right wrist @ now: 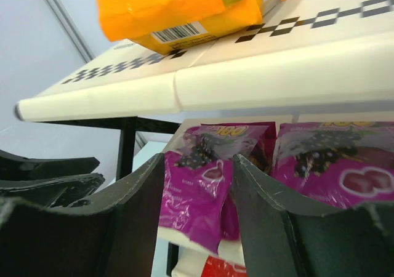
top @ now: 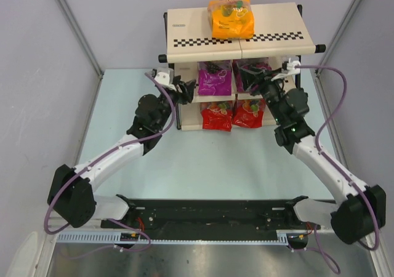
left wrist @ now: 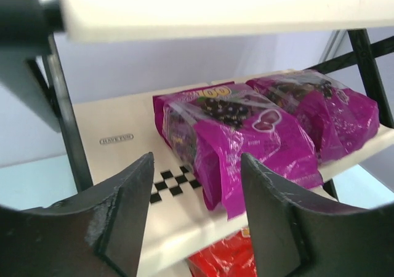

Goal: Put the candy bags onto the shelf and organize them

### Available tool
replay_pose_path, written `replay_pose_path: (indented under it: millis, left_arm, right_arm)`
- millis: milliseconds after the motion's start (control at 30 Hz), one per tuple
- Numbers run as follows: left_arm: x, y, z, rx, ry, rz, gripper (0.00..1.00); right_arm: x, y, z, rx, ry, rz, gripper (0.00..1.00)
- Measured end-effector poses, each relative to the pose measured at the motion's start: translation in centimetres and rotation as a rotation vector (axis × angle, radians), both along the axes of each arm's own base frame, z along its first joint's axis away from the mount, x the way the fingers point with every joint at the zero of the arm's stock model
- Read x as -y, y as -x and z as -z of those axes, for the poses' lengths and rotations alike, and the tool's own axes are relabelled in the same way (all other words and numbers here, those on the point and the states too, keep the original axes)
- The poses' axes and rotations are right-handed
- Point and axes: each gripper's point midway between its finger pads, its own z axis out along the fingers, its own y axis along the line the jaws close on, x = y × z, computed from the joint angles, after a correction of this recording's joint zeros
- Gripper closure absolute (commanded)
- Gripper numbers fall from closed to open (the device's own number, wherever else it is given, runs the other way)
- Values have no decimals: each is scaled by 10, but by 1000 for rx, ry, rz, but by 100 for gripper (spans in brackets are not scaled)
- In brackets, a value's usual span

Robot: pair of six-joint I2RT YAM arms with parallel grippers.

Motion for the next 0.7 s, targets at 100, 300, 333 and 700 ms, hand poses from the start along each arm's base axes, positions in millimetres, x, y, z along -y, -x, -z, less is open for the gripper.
replay_pose_path:
  millis: [100, 300, 333, 700]
  left_arm:
    - [-6, 10, 5, -14, 9, 5, 32]
    - [-21, 33, 8, -28, 19, 4, 27]
    - [-24, 38, 7, -29, 23, 5, 25]
    - [-81, 88, 33, -137, 36, -114, 0]
  right_arm:
    - [16, 25, -7, 14, -16, 22, 47]
    - [46, 59, -2, -15, -25, 100, 43]
    - [50, 63, 0, -25, -23, 111, 40]
    - [92, 126, 72, -230, 4, 185, 0]
